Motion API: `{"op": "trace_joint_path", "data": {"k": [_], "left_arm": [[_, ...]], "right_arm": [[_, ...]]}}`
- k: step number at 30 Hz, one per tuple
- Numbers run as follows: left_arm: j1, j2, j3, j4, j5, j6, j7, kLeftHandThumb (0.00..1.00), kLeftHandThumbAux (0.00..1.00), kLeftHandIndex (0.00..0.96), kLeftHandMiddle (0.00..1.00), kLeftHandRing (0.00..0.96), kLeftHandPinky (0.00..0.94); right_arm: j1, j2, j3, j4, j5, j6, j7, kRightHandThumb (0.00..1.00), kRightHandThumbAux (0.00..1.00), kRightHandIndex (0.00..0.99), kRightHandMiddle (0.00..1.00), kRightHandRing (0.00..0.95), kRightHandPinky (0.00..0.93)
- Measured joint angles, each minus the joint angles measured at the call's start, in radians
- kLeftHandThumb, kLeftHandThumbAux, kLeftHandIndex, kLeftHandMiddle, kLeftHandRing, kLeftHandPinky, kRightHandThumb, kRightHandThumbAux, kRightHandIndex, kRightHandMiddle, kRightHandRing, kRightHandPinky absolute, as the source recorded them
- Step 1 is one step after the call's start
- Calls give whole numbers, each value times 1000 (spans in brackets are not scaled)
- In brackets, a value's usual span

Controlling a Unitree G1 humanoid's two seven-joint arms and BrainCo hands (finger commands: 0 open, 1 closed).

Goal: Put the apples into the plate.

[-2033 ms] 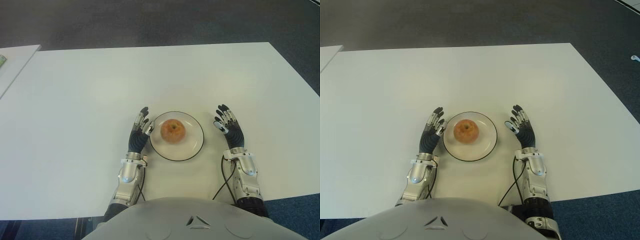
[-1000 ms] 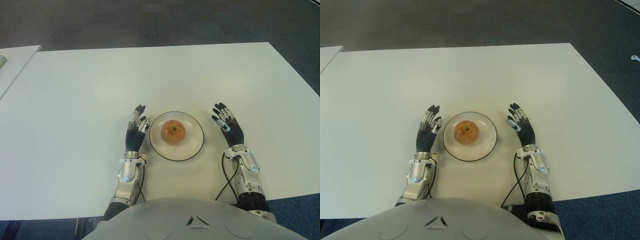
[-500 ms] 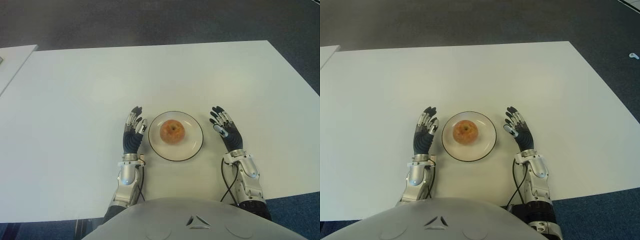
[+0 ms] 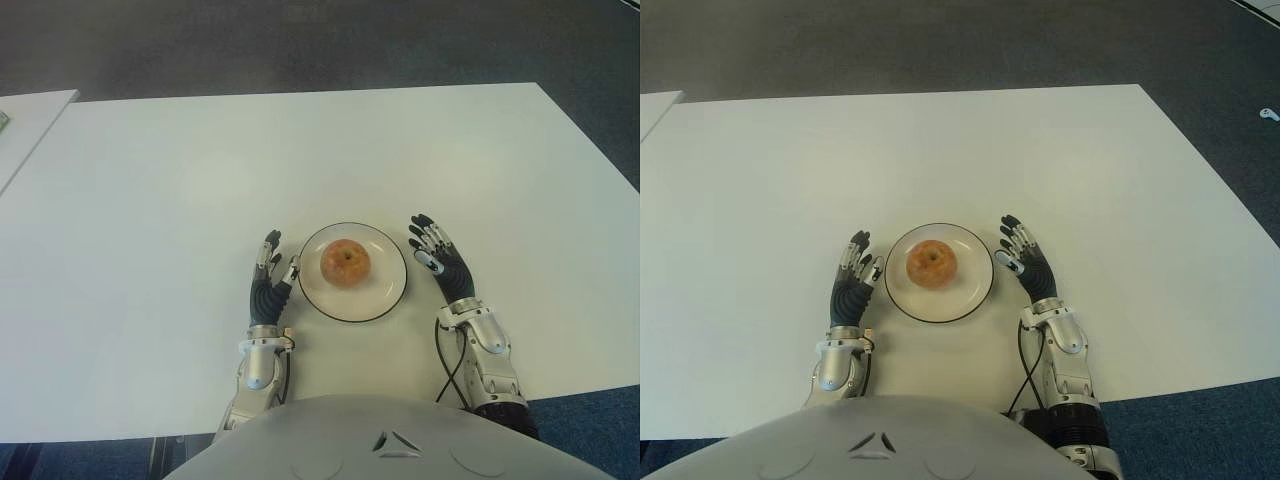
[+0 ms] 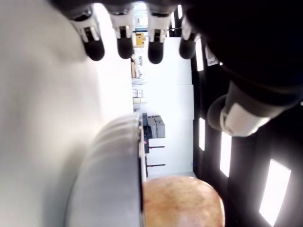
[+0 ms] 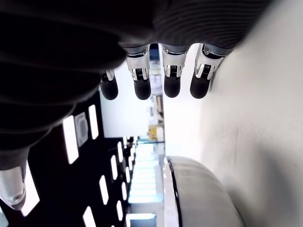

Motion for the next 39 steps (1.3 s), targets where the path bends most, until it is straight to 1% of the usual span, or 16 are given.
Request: {"op": "trace_joint_path", "data": {"k": [5, 10, 12, 16, 22, 28, 34, 39], "left_arm": [[-34, -2, 12, 16, -5, 28, 3, 6, 552, 5, 16, 7, 0], [-47, -4, 20, 10, -11, 61, 3, 2, 556, 0, 6, 1, 0], [-50, -5, 24, 8, -12, 70, 3, 0, 556, 0, 2, 0, 0], [-55, -7, 31, 7, -18, 79, 3, 0, 554, 0, 0, 0, 0], [-62, -7, 38, 6, -20, 88, 4, 0, 545, 0, 0, 0, 0], [-70, -7, 39, 8, -20, 100, 4, 0, 556, 0, 0, 0, 2], [-73, -7, 40, 11, -22, 98, 4, 0, 596, 15, 22, 9, 2], [-73, -6, 42, 43, -38, 35, -11, 0, 626, 39, 45, 20, 1]], "right_arm": [[-12, 2, 21, 13, -57, 2, -49, 149, 532, 0, 0, 0, 0], [-57, 2, 29, 63, -88, 13, -93, 137, 536, 0, 0, 0, 0], [-78, 0, 30, 76, -91, 29, -100, 133, 535, 0, 0, 0, 0], [-93, -5, 32, 80, -93, 49, -109, 129, 538, 0, 0, 0, 0], [-96, -10, 39, 77, -94, 55, -112, 121, 547, 0, 0, 0, 0], [-95, -16, 42, 76, -93, 55, -112, 130, 547, 0, 0, 0, 0], [-99, -17, 36, 82, -69, 57, -95, 154, 555, 0, 0, 0, 0], [-117, -16, 21, 107, -33, 52, -64, 172, 556, 0, 0, 0, 0]]}}
